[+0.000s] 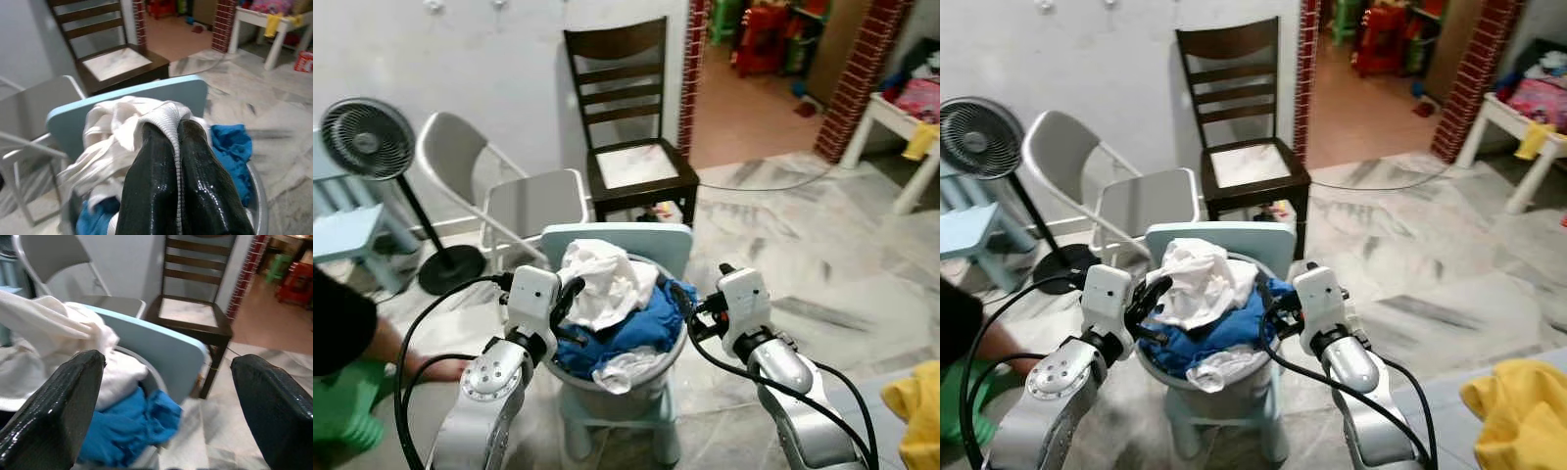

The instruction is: Hang hanger

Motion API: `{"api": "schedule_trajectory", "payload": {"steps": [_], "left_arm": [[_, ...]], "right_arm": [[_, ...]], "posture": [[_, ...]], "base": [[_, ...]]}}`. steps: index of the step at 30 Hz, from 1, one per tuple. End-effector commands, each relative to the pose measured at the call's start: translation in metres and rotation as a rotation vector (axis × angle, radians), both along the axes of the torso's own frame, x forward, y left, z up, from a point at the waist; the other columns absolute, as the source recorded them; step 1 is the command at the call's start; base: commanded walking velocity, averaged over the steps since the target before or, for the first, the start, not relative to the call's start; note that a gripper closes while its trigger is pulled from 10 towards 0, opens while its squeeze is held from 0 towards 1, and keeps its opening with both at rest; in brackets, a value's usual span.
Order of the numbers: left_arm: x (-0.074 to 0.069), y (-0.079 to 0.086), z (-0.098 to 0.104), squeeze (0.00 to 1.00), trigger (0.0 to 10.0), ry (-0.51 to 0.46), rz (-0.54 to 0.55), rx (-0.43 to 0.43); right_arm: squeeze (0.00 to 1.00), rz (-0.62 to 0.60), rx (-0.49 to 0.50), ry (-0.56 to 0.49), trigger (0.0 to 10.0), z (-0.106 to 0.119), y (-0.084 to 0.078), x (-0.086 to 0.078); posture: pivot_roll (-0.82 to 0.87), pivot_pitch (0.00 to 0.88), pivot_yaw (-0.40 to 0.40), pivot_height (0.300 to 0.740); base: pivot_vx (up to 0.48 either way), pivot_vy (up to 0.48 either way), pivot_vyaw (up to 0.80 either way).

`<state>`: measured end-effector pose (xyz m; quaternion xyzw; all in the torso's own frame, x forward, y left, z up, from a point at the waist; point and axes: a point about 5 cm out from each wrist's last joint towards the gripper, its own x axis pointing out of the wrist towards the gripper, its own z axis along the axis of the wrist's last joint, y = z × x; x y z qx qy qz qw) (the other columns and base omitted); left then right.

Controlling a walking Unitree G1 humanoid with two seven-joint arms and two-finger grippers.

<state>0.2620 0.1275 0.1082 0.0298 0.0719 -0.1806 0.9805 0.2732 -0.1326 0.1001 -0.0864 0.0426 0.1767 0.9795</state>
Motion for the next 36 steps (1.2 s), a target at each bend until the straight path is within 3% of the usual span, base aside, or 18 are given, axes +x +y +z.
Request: {"api": "schedule_trajectory", "payload": {"steps": [1,21,36], "left_arm": [[0.0001,0.0020,0.0016,0.00,10.0,-0.016,0.009,0.024],[-0.0003,-0.0044,-0.0002,0.00,10.0,-0.010,-0.007,0.056],[-0.0012,-0.0057,-0.0020,0.00,10.0,0.007,-0.007,0.059]], "right_arm": [[0.00,0.000,0.003,-0.023,10.0,0.0050,0.0012,0.0007],[0.00,-0.005,-0.004,-0.017,10.0,0.0018,0.0004,0.0009],[0.00,0.000,-0.008,-0.016,10.0,0.0007,0.0006,0.0006]], "posture": [[-0.08,0.000,0.066,0.740],[-0.08,0.000,0.065,0.740],[-0.08,0.000,0.062,0.740]], "base": [[0.000,0.000,0.00],[0.000,0.000,0.00],[-0.158,0.000,0.00]]}}
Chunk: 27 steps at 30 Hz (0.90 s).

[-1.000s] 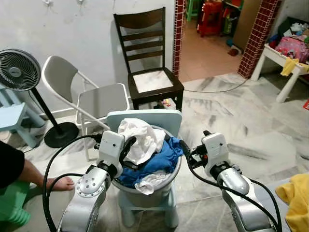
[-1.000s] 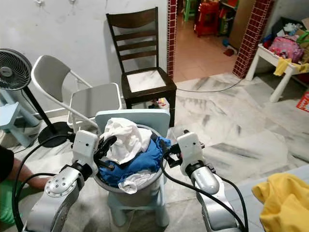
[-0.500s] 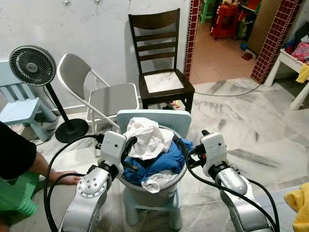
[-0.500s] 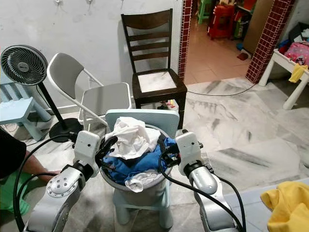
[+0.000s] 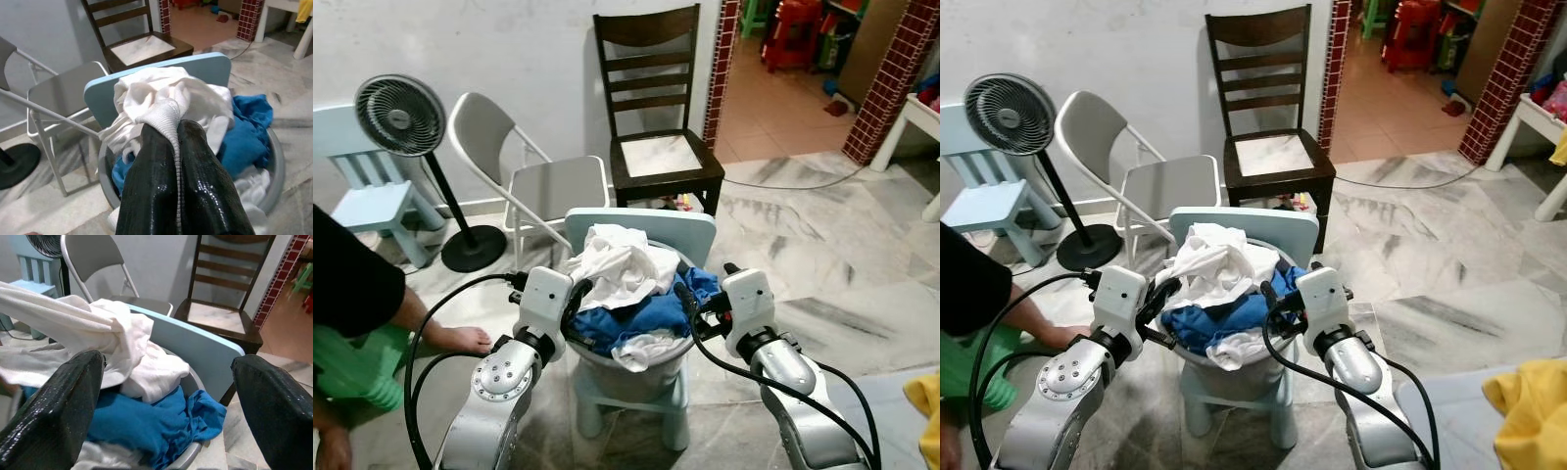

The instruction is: Hang hanger

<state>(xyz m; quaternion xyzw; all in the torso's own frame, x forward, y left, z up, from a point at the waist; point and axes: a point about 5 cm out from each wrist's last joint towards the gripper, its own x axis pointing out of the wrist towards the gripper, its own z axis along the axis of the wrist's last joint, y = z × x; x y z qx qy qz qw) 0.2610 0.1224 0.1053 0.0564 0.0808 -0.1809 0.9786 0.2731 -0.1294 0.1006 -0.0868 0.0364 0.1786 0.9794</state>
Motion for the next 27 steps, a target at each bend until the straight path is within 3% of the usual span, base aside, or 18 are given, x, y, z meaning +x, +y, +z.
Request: {"api": "schedule_trajectory", "payload": {"steps": [1,15,21,27], "left_arm": [[0.000,-0.001,0.001,0.00,10.0,-0.001,-0.003,0.002],[0.000,-0.004,0.002,0.00,10.0,-0.003,-0.020,-0.006],[0.003,0.001,0.010,0.00,10.0,-0.045,-0.039,-0.083],[0.003,-0.005,0.014,0.00,10.0,-0.061,-0.065,-0.102]], "right_arm": [[0.00,-0.005,-0.009,-0.004,10.0,0.000,-0.003,0.001],[0.00,-0.007,-0.011,-0.003,10.0,0.000,-0.003,0.001],[0.00,-0.004,-0.009,-0.006,10.0,0.000,-0.002,0.001],[0.00,-0.004,-0.011,-0.007,10.0,-0.001,-0.002,0.001]], "posture": [[-0.08,0.000,0.062,0.740],[-0.08,0.000,0.060,0.740],[-0.08,0.000,0.060,0.740],[-0.08,0.000,0.059,0.740]], "base": [[0.000,0.000,0.00],[-0.366,0.000,0.00],[0.000,0.000,0.00],[0.000,0.000,0.00]]}}
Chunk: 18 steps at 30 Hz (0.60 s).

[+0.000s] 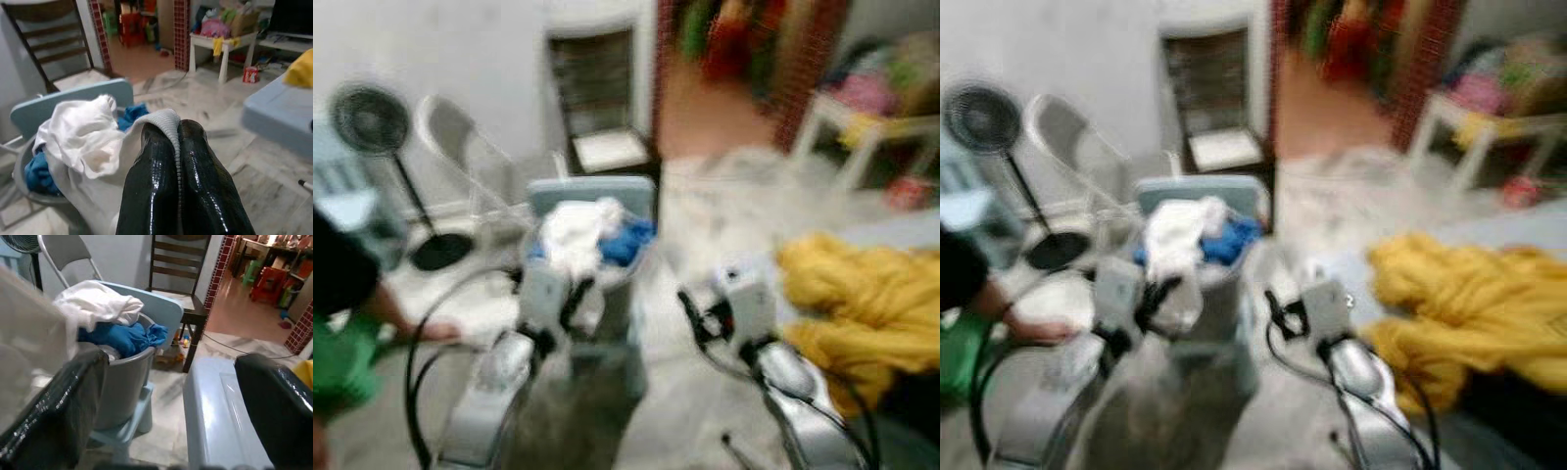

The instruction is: Hang hanger

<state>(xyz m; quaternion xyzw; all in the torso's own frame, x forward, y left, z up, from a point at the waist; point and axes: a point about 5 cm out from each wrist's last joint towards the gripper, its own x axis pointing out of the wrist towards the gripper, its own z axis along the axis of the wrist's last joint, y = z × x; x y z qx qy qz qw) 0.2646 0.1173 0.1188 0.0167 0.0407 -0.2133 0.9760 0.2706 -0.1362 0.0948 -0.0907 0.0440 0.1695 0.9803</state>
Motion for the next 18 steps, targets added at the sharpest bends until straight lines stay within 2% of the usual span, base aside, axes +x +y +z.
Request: {"api": "schedule_trajectory", "payload": {"steps": [1,11,18], "left_arm": [[-0.0008,-0.0009,0.0000,0.00,10.0,-0.002,-0.007,-0.004],[-0.0005,-0.0035,-0.0001,0.00,10.0,-0.005,-0.034,-0.022],[-0.0013,-0.0032,-0.0007,0.00,10.0,-0.004,-0.037,-0.025]], "right_arm": [[0.00,0.015,0.000,-0.018,10.0,0.0051,0.0046,0.0033],[0.00,0.014,-0.004,-0.015,10.0,0.0029,0.0038,0.0041],[0.00,0.019,-0.007,-0.015,10.0,0.0025,0.0046,0.0051]], "posture": [[-0.08,0.000,0.059,0.740],[-0.08,0.000,0.058,0.740],[-0.08,0.000,0.058,0.740]], "base": [[0.000,0.000,0.00],[0.000,0.000,0.00],[0.000,-0.328,0.00]]}}
